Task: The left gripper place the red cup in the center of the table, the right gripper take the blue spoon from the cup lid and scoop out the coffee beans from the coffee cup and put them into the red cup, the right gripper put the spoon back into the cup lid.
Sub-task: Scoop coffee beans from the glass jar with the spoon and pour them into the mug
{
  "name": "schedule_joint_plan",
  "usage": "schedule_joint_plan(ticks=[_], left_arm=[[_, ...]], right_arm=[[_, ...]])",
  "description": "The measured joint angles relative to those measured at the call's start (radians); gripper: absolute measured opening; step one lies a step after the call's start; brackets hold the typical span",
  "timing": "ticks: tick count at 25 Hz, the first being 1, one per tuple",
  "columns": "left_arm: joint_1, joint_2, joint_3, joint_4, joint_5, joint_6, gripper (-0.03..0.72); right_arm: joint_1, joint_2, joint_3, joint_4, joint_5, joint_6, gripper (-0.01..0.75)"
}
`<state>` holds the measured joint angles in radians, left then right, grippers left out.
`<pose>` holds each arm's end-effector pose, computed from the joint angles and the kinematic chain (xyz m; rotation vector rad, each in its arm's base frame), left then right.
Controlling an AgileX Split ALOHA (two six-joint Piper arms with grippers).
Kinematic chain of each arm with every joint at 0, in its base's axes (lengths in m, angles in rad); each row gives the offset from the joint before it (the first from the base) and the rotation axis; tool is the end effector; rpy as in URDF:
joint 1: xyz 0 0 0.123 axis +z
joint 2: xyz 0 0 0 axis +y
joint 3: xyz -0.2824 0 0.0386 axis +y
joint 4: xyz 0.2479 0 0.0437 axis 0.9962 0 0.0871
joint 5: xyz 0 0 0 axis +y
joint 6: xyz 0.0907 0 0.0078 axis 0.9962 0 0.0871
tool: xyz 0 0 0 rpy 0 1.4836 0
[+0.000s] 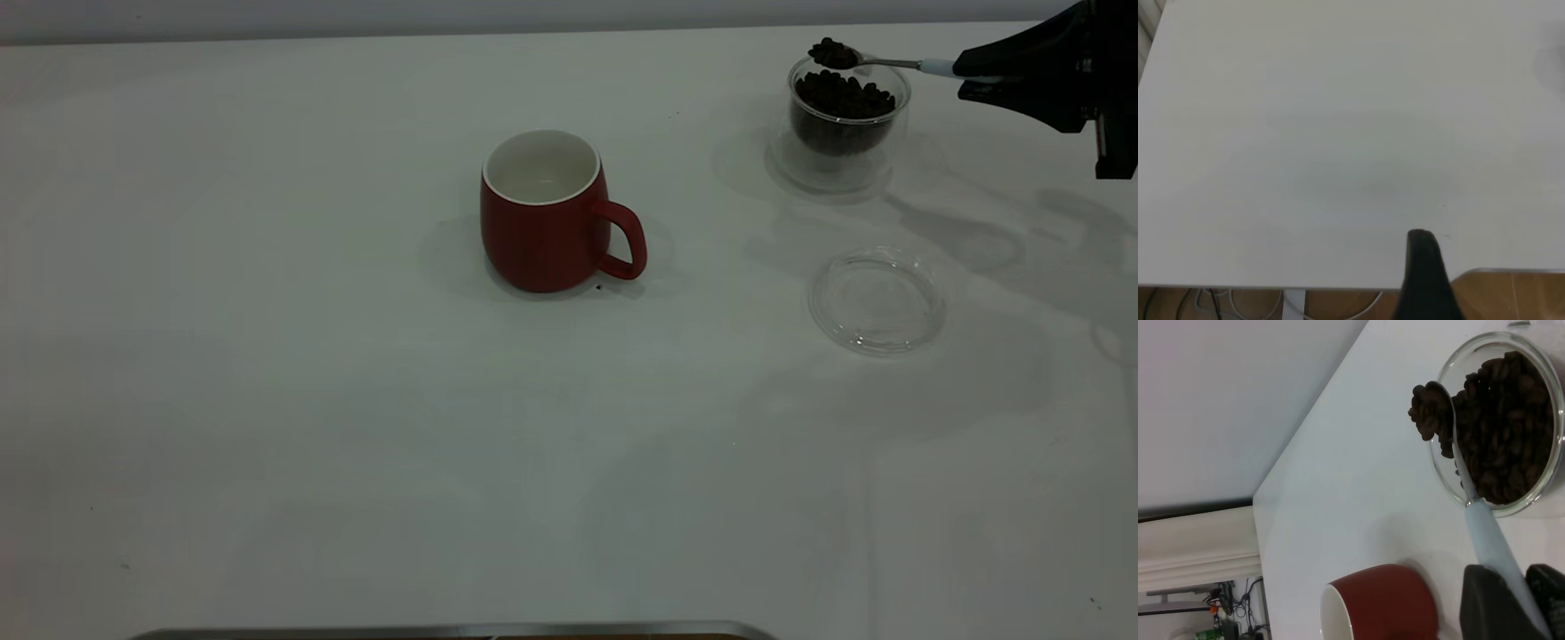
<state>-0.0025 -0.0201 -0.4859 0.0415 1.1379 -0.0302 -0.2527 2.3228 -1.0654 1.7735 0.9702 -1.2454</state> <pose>-0.0097 0.0035 0.2671 -0.0333 2.1146 0.0307 0.3796 -0.0220 0.0391 0.6660 2.2845 1.3394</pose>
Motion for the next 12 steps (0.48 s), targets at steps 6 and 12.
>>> schedule_joint_plan(ticks=[6,12], left_arm=[[0.0,0.0,0.0,0.0,0.0,0.0,0.587],[0.0,0.0,0.0,0.0,0.0,0.001,0.587]], right_arm=[[0.0,0.0,0.0,0.0,0.016,0.005,0.113],[0.0,0.0,0.0,0.0,0.02,0.005,0.113]])
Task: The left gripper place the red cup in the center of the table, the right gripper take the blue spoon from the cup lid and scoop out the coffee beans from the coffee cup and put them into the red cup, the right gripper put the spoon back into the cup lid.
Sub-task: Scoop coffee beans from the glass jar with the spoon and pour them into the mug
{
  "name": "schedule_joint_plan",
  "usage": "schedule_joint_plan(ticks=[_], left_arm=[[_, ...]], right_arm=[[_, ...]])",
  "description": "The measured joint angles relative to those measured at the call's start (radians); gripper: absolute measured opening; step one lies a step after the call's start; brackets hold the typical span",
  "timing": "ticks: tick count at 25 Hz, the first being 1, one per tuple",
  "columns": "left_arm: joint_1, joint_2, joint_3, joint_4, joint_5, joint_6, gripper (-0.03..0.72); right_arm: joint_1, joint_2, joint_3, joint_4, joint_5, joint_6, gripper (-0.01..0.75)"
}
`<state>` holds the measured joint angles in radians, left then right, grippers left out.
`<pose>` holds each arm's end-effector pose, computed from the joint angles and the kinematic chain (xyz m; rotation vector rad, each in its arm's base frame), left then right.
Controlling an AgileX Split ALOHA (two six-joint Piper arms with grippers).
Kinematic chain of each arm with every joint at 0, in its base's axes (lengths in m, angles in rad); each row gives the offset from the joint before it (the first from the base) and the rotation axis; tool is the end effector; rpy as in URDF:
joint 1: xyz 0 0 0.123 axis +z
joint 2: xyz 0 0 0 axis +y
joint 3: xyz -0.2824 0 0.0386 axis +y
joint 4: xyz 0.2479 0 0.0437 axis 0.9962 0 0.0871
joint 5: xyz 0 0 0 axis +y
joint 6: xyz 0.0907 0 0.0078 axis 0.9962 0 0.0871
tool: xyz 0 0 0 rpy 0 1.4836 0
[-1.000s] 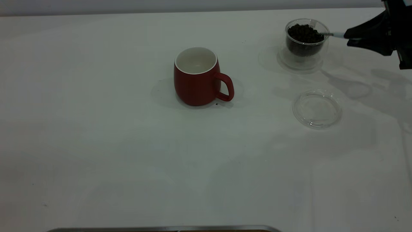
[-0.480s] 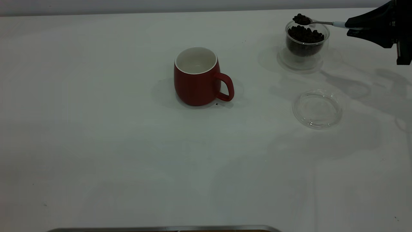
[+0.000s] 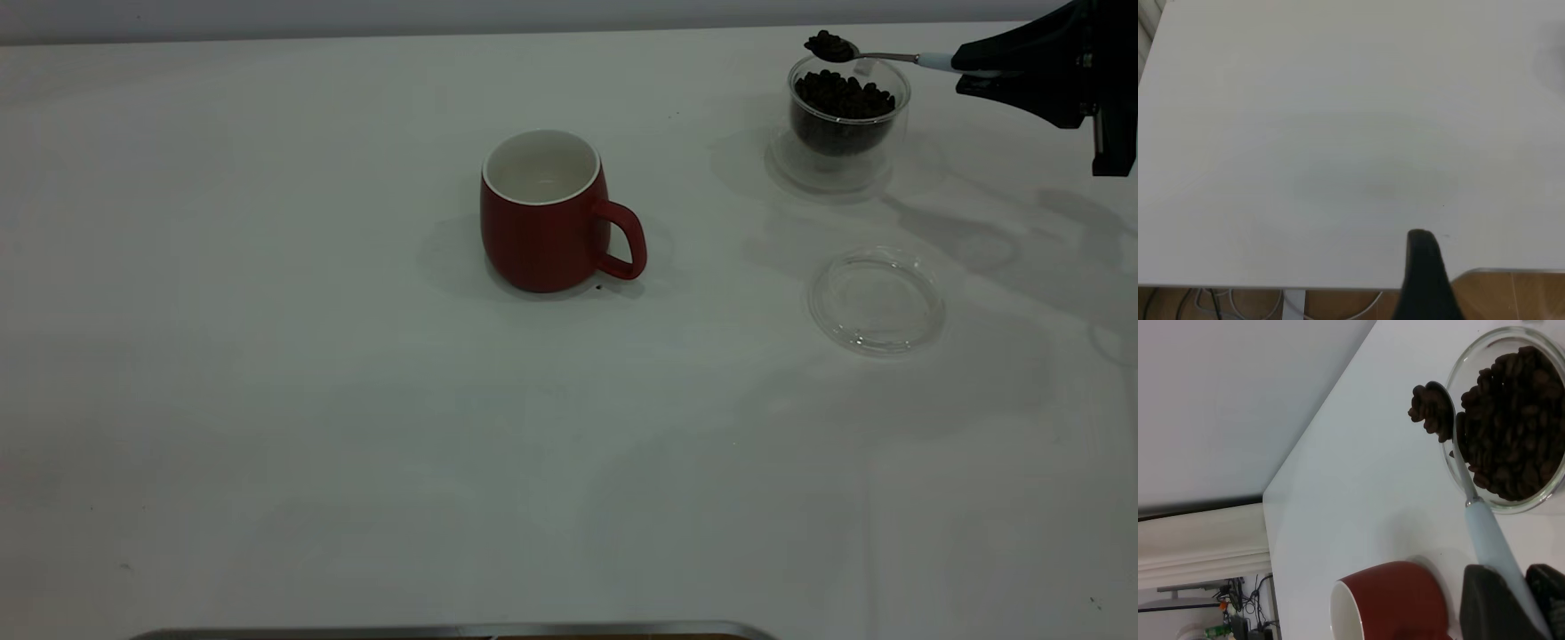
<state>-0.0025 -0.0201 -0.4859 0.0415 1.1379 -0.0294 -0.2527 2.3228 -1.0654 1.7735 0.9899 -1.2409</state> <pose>-0.0097 0.0035 0.2671 -0.0325 2.1146 0.0312 0.3795 -0.0209 0.0406 0.6621 2.2740 1.3651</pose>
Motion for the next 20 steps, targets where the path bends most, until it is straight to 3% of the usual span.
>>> schedule_joint_plan(ticks=[20], left_arm=[[0.0,0.0,0.0,0.0,0.0,0.0,0.587]], right_arm=[[-0.01,0.0,0.0,-0.002,0.063,0.038,0.113]])
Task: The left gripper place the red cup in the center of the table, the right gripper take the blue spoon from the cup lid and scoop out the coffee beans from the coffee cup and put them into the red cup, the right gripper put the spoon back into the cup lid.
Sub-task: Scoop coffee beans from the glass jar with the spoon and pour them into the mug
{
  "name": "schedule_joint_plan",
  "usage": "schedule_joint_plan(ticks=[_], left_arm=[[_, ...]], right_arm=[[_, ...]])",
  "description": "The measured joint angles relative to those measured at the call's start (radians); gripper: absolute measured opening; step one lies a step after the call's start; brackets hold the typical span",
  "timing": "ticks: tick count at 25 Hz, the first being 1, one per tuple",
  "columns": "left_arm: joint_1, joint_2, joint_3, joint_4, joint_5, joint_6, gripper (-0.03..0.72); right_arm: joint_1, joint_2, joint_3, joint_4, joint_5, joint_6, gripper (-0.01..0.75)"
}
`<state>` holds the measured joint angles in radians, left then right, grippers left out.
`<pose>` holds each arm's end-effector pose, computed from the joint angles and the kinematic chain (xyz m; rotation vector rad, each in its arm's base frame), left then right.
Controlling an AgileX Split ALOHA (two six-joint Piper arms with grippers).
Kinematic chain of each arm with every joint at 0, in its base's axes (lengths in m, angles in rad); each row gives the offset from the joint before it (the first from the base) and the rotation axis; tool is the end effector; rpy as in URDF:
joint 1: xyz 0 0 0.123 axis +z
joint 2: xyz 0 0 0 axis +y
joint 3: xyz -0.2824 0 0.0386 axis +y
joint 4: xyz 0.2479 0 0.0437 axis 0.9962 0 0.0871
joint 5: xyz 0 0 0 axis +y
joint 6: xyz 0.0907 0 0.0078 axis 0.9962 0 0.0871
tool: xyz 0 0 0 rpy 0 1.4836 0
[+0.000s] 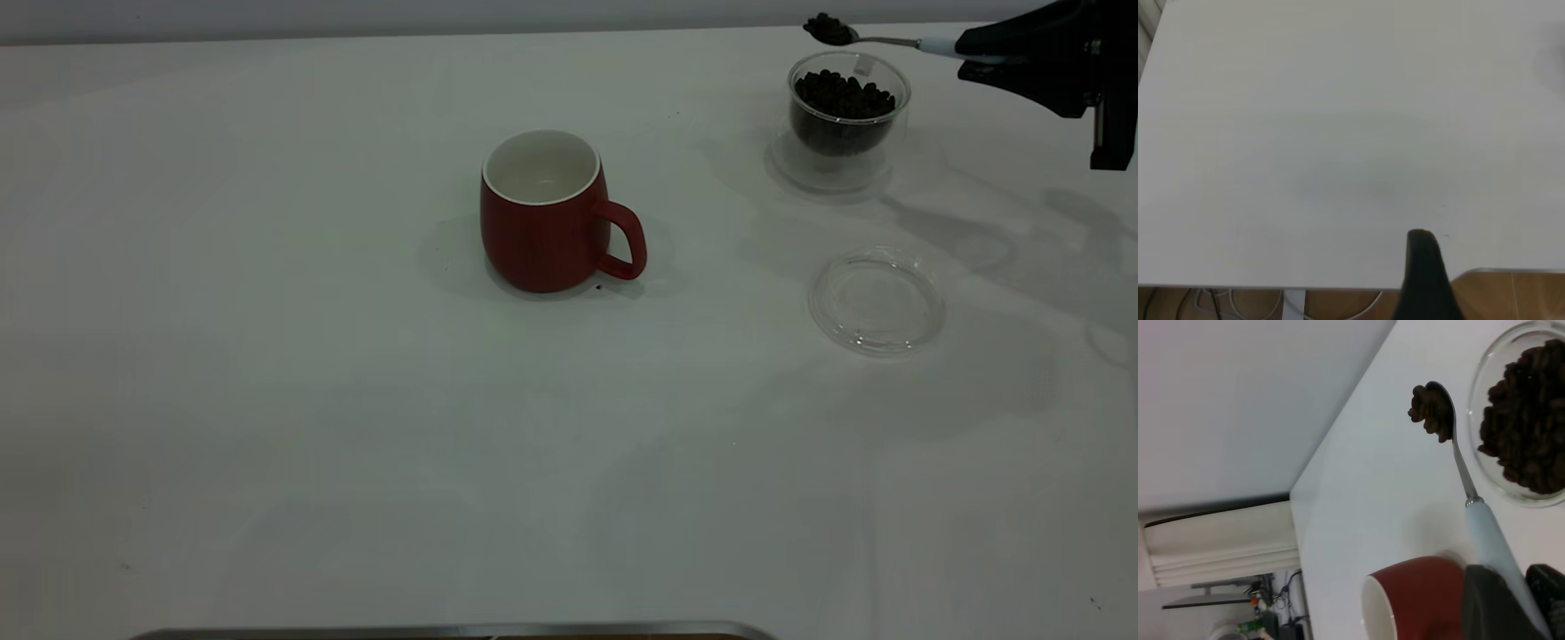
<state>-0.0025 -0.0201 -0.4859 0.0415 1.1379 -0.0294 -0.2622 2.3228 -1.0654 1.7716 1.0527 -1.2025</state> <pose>-0.0097 0.0035 0.2671 -0.0325 2.1146 0.0312 0.3786 -0.0213 0.0453 0.6859 2.2346 1.4534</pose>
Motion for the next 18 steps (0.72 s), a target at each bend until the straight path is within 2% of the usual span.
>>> schedule_joint_plan(ticks=[10,18], left_arm=[[0.0,0.0,0.0,0.0,0.0,0.0,0.587],[0.0,0.0,0.0,0.0,0.0,0.0,0.587]], right_arm=[[-0.005,0.0,-0.001,0.0,0.062,0.002,0.113],[0.05,0.0,-0.001,0.0,0.079,-0.002,0.113]])
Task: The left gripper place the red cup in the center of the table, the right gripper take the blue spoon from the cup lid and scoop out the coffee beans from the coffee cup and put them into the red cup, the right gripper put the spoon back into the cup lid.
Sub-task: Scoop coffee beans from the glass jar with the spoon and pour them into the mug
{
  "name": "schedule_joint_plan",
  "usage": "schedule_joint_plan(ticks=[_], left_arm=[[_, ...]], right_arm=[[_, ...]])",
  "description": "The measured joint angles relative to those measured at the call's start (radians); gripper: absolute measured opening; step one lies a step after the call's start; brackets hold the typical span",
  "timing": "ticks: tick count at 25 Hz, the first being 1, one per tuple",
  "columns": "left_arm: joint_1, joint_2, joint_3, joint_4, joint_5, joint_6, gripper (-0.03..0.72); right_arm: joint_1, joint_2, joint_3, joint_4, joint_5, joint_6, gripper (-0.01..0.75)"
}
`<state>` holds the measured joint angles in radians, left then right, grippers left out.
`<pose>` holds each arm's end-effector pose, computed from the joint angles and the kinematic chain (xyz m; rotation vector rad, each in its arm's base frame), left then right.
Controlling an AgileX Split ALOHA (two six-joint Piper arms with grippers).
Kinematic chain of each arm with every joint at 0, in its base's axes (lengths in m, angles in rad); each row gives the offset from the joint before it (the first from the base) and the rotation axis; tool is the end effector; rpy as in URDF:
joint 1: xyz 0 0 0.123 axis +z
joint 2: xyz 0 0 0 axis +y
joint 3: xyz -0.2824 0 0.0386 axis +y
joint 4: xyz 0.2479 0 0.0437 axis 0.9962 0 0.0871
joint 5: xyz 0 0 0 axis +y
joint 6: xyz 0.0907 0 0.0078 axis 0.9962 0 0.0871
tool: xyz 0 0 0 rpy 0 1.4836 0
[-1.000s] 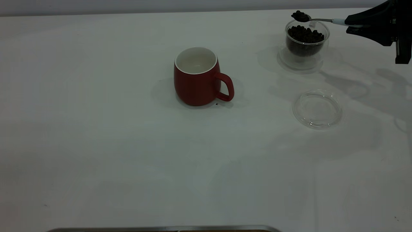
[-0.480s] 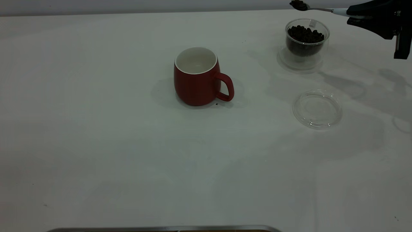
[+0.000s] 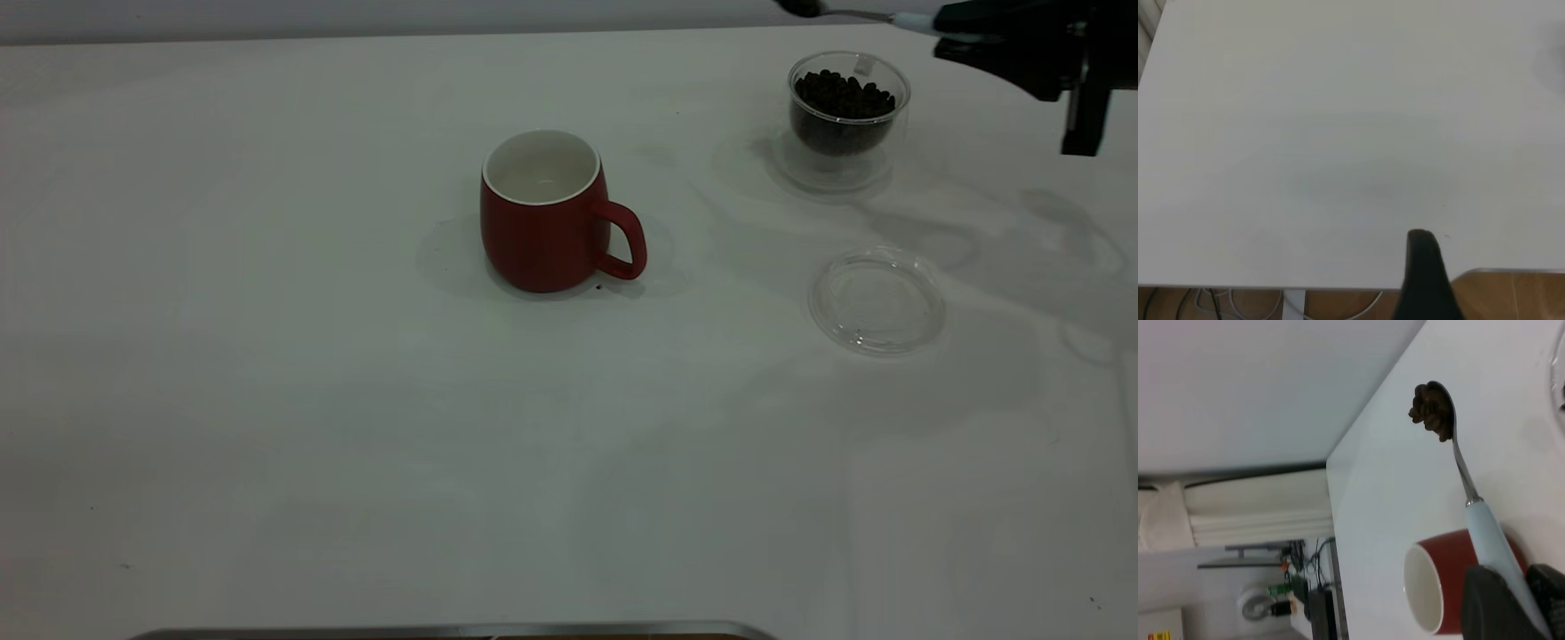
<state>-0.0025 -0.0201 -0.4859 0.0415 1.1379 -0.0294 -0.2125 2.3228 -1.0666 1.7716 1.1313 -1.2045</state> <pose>-0.0097 0.0035 0.2671 -0.0325 2.1146 0.0312 0.3783 0.0010 0.0516 0.5920 2.2213 1.5692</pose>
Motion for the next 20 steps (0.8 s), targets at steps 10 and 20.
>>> schedule_joint_plan(ticks=[10,20], left_arm=[[0.0,0.0,0.0,0.0,0.0,0.0,0.587],[0.0,0.0,0.0,0.0,0.0,0.0,0.587]], right_arm=[[0.14,0.0,0.0,0.0,0.0,0.002,0.113],[0.273,0.0,0.0,0.0,0.002,0.005,0.113]])
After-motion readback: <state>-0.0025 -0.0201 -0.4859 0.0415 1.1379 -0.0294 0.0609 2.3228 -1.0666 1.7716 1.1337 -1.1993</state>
